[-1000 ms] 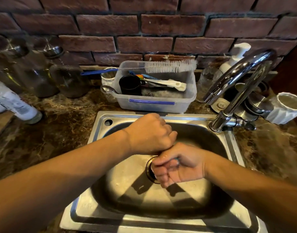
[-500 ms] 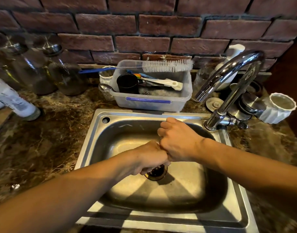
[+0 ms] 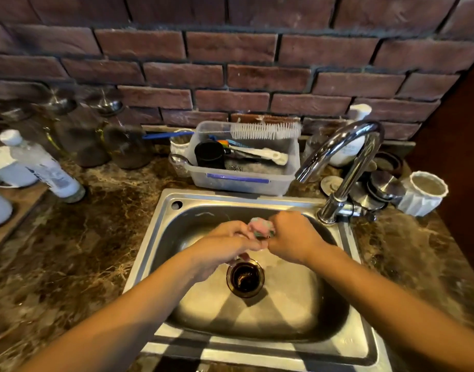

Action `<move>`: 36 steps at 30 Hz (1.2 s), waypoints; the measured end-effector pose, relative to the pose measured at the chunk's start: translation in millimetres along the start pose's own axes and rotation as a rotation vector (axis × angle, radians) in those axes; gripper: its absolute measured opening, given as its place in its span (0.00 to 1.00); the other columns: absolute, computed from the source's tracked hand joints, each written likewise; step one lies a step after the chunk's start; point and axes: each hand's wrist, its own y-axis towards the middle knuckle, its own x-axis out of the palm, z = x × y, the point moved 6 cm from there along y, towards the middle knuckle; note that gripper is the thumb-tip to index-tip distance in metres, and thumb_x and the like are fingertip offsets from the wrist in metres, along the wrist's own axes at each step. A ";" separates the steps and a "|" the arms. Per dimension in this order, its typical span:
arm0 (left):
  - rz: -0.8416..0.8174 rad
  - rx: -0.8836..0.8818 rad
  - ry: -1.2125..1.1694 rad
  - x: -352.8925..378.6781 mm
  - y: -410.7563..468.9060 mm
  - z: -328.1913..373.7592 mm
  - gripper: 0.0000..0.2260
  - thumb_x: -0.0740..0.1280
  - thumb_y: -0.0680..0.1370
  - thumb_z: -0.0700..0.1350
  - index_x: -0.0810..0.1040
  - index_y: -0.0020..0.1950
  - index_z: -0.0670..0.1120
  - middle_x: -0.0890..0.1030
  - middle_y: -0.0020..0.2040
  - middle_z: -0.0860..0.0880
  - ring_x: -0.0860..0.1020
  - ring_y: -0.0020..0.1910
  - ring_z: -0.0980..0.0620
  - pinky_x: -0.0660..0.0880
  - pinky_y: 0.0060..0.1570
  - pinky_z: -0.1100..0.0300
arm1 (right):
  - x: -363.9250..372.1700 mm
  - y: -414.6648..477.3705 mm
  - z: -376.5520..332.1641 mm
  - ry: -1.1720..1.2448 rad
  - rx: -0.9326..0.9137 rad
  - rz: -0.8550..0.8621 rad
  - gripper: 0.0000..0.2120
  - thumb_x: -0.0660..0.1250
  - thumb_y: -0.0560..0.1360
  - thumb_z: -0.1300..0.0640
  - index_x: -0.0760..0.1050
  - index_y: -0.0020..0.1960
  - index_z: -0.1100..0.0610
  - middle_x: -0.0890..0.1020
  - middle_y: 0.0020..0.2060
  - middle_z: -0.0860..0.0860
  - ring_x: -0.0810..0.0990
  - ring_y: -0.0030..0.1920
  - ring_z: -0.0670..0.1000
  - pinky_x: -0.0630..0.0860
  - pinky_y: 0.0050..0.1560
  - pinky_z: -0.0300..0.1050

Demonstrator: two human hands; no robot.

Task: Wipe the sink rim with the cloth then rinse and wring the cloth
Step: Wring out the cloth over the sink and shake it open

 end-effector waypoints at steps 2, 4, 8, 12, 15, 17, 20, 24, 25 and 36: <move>0.070 0.077 -0.191 -4.4 -15.7 10.8 0.11 0.75 0.75 0.51 0.82 0.53 0.46 0.85 0.47 0.45 0.81 0.42 0.51 0.71 0.37 0.61 | -5.1 -12.2 2.0 0.175 0.078 -0.002 0.11 0.72 0.71 0.46 0.80 0.45 0.54 0.85 0.43 0.53 0.83 0.46 0.56 0.75 0.42 0.48; 0.160 0.187 -0.203 -4.6 -33.8 25.3 0.11 0.74 0.76 0.50 0.83 0.54 0.45 0.85 0.43 0.44 0.80 0.38 0.51 0.72 0.37 0.60 | -14.6 -29.4 -8.7 0.345 0.068 -0.018 0.13 0.73 0.70 0.45 0.81 0.50 0.51 0.85 0.44 0.49 0.82 0.46 0.52 0.78 0.48 0.49; 0.333 0.377 -0.173 -3.3 -70.6 57.3 0.04 0.74 0.75 0.42 0.85 0.48 0.44 0.85 0.38 0.49 0.79 0.34 0.58 0.72 0.33 0.66 | -54.9 -70.6 -27.7 0.625 -0.017 0.160 0.13 0.75 0.69 0.42 0.80 0.52 0.41 0.83 0.46 0.41 0.80 0.48 0.41 0.78 0.49 0.45; 0.423 0.526 -0.223 -3.7 -111.2 95.5 0.03 0.75 0.74 0.39 0.85 0.42 0.40 0.85 0.36 0.44 0.80 0.37 0.55 0.75 0.38 0.64 | -101.2 -110.9 -30.7 0.921 -0.016 0.458 0.14 0.77 0.72 0.51 0.82 0.57 0.46 0.85 0.49 0.43 0.83 0.48 0.40 0.80 0.44 0.38; 0.421 0.651 -0.189 -0.6 -145.2 123.3 0.05 0.74 0.75 0.40 0.84 0.41 0.39 0.83 0.33 0.46 0.78 0.34 0.57 0.73 0.37 0.67 | -131.7 -131.2 -38.2 1.236 -0.039 0.462 0.10 0.73 0.76 0.57 0.85 0.57 0.53 0.88 0.49 0.48 0.86 0.51 0.46 0.82 0.48 0.43; 0.428 0.695 -0.131 -0.8 -163.6 132.0 0.04 0.74 0.75 0.40 0.85 0.41 0.40 0.83 0.34 0.48 0.77 0.34 0.59 0.73 0.37 0.68 | -144.7 -140.0 -35.5 1.477 0.026 0.506 0.09 0.69 0.79 0.58 0.85 0.57 0.56 0.88 0.50 0.53 0.86 0.51 0.51 0.83 0.49 0.45; 0.427 0.668 -0.141 3.1 -184.5 131.8 0.03 0.73 0.76 0.40 0.86 0.43 0.43 0.84 0.37 0.47 0.78 0.37 0.57 0.73 0.37 0.65 | -163.8 -150.4 -39.8 1.650 0.107 0.579 0.09 0.66 0.80 0.60 0.86 0.49 0.59 0.87 0.46 0.60 0.84 0.50 0.56 0.81 0.51 0.49; 0.356 0.494 -0.112 14.3 -193.7 114.5 0.08 0.74 0.75 0.40 0.84 0.41 0.53 0.83 0.38 0.53 0.77 0.38 0.55 0.72 0.35 0.64 | -186.5 -161.5 -61.0 1.663 0.067 0.597 0.09 0.65 0.80 0.62 0.85 0.50 0.60 0.87 0.45 0.60 0.83 0.46 0.55 0.80 0.53 0.49; 0.334 0.468 -0.076 16.7 -197.2 114.0 0.07 0.76 0.73 0.42 0.83 0.43 0.54 0.84 0.41 0.54 0.78 0.40 0.54 0.74 0.38 0.64 | -190.7 -164.6 -67.4 1.639 0.045 0.584 0.08 0.65 0.80 0.63 0.84 0.51 0.60 0.87 0.45 0.59 0.84 0.46 0.54 0.81 0.52 0.50; -0.129 0.514 -0.285 8.6 -255.6 164.9 0.23 0.73 0.76 0.45 0.75 0.69 0.40 0.85 0.57 0.43 0.84 0.54 0.46 0.81 0.52 0.55 | -239.2 -191.7 -124.2 1.254 -0.201 0.557 0.08 0.71 0.77 0.60 0.86 0.54 0.58 0.88 0.46 0.53 0.87 0.48 0.50 0.82 0.46 0.42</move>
